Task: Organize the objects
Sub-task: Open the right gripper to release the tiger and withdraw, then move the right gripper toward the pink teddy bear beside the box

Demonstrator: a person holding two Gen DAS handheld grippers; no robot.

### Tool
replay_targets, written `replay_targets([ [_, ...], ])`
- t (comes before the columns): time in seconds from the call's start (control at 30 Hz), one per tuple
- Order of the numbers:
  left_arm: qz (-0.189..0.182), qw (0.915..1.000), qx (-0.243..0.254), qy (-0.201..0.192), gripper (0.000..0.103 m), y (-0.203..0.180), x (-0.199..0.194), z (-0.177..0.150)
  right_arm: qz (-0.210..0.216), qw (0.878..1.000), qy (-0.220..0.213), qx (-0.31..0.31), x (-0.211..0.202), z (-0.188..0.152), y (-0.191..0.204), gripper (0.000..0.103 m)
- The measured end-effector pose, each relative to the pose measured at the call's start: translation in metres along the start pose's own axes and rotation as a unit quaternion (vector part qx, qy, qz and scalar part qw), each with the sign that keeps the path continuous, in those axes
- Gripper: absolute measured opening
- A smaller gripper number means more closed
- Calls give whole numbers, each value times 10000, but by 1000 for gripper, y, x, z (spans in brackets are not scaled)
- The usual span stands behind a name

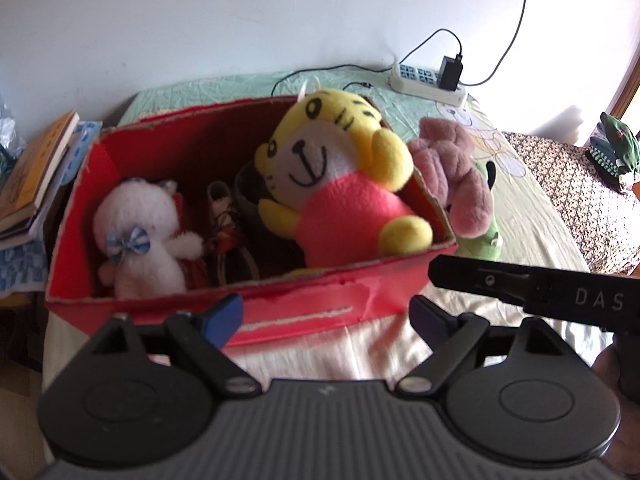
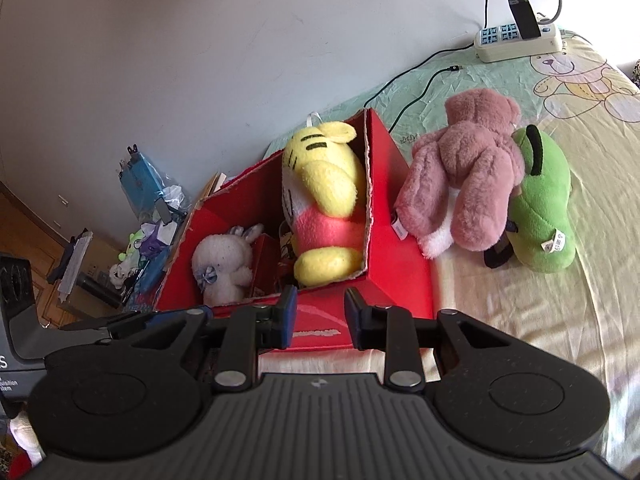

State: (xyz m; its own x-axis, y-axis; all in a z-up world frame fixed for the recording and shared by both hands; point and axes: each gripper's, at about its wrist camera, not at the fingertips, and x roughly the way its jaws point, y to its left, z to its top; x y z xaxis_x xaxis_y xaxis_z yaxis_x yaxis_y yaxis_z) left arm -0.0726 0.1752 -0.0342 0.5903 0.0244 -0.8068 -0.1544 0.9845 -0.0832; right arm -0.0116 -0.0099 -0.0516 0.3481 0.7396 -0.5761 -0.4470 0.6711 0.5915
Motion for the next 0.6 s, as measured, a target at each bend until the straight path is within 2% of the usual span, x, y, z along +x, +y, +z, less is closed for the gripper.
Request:
replay_targets([
  [0.27, 41, 9998, 84, 192, 90, -22, 8, -15, -70, 9998, 170, -40, -13, -14, -12, 30],
  [0.6, -91, 9991, 239, 328, 91, -54, 20, -16, -222, 9995, 223, 70, -30, -19, -35, 30],
])
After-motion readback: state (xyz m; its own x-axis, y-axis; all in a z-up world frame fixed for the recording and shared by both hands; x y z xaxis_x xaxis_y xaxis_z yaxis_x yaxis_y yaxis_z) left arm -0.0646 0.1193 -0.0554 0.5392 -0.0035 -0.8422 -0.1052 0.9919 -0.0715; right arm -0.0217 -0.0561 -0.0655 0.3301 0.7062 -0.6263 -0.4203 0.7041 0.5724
